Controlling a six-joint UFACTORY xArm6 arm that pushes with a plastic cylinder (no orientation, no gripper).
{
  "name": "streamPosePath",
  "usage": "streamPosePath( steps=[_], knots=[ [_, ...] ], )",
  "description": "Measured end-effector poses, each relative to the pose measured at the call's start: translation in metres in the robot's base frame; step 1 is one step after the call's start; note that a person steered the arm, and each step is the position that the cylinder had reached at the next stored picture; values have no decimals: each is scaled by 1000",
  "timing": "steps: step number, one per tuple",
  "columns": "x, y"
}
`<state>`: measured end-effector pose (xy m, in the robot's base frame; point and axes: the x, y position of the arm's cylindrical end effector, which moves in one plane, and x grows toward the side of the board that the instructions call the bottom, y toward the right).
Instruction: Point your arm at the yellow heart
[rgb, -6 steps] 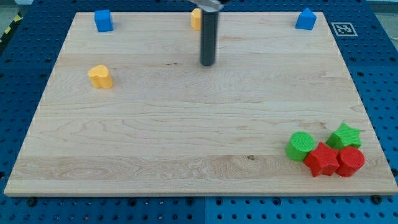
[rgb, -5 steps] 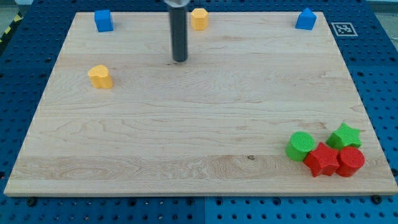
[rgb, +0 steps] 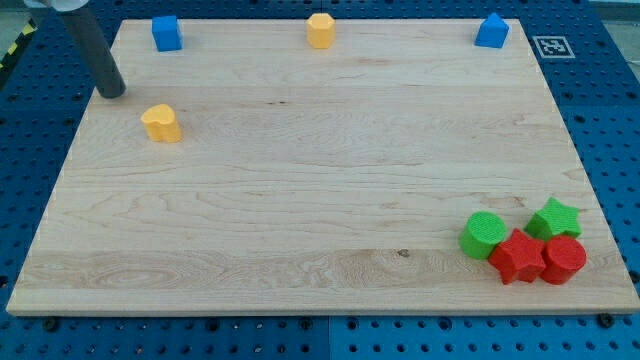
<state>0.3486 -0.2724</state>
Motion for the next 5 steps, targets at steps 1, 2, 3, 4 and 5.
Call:
streamPosePath(
  steps=[1, 2, 3, 4, 5],
  knots=[
    [19, 0],
    [25, 0],
    [25, 0],
    [26, 12],
    [35, 27]
  ],
)
